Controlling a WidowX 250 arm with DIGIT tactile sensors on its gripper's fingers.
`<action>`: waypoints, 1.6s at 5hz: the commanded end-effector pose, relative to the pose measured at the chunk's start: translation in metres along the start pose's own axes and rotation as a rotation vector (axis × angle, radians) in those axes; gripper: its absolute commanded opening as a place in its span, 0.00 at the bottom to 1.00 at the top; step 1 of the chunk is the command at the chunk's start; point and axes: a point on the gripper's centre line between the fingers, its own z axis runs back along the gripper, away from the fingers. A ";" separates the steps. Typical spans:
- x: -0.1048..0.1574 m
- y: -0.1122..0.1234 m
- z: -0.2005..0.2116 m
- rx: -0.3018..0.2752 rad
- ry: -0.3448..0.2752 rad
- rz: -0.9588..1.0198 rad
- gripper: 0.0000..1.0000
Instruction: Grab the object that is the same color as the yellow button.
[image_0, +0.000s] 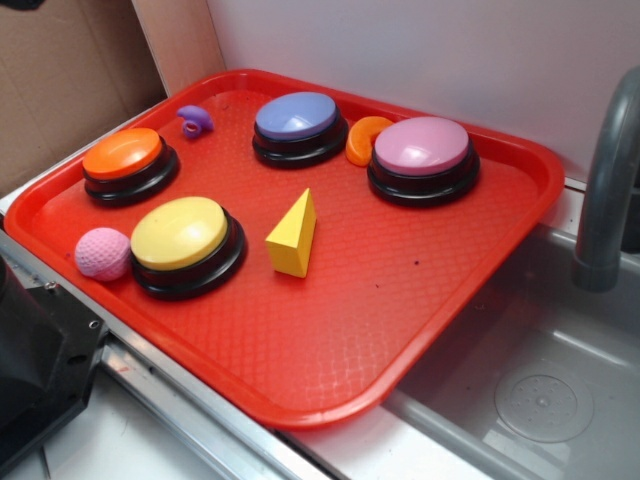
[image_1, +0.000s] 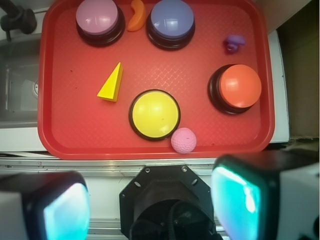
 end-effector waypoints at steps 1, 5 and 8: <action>0.000 0.000 0.000 0.000 0.000 0.000 1.00; 0.062 -0.040 -0.100 0.000 0.040 0.123 1.00; 0.087 -0.049 -0.179 0.050 0.055 0.186 1.00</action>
